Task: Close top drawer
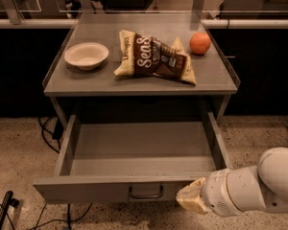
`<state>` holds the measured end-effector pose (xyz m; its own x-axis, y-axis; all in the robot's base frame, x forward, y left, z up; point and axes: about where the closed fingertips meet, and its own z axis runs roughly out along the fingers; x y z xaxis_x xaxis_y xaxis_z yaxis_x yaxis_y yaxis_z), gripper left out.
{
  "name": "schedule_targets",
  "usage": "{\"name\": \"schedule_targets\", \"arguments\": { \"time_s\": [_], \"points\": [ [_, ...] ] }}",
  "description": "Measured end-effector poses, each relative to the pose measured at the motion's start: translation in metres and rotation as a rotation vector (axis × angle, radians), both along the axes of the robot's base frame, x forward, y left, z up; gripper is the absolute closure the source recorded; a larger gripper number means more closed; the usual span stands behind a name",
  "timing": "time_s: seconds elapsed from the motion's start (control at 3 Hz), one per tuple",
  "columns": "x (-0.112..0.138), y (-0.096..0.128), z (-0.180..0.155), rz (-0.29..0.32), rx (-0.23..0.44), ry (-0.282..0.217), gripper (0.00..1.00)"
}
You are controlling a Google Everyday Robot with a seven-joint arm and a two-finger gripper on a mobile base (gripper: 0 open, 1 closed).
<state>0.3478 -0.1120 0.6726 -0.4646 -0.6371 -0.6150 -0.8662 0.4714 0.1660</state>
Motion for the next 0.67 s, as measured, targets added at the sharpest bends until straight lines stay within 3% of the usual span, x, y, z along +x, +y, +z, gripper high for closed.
{"name": "schedule_targets", "arguments": {
  "time_s": [0.67],
  "points": [
    [0.0002,0.0000,0.0000,0.000,0.000,0.000,0.27]
  ]
}}
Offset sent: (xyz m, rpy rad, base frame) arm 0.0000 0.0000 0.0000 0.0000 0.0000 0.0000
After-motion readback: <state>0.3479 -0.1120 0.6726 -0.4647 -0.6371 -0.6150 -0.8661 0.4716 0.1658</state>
